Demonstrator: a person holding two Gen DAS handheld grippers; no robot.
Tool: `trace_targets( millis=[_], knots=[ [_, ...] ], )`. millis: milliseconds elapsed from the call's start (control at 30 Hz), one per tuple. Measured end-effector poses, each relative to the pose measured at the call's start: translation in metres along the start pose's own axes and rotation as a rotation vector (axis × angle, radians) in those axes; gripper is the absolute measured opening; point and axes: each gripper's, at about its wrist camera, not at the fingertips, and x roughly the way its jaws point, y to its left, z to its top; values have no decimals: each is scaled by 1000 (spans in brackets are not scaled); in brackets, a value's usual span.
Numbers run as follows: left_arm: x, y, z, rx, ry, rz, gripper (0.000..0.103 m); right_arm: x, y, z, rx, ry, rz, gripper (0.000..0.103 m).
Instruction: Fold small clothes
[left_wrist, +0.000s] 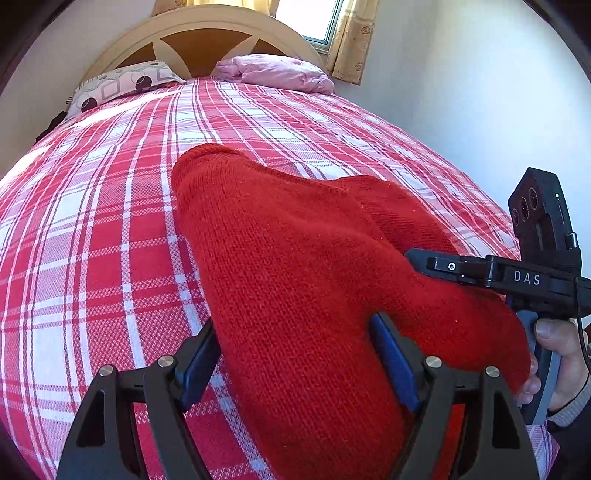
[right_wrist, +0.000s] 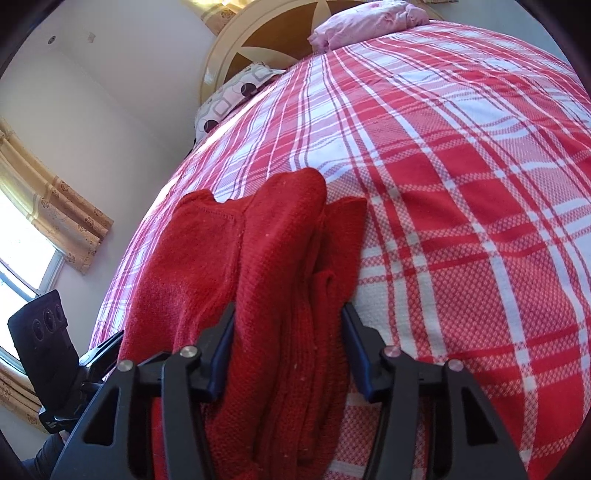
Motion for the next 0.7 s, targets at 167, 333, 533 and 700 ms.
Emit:
trace_targets(
  millis=[167,333,533,700],
  knots=[
    [-1,-5,1,27,-6,4,74,-2,1,-4,-11,-18,14,49],
    [-6,-12,-1,68,-29,18,58,-4,4,-6,-20,-26,11,46],
    [-9,-11,0,62,-35,14,47,-5,9,-7,-37,-34,-12,45],
    [-13,-9,2,41,-35,3,39,-3,7,-5,-28,-32,-8,44]
  ],
)
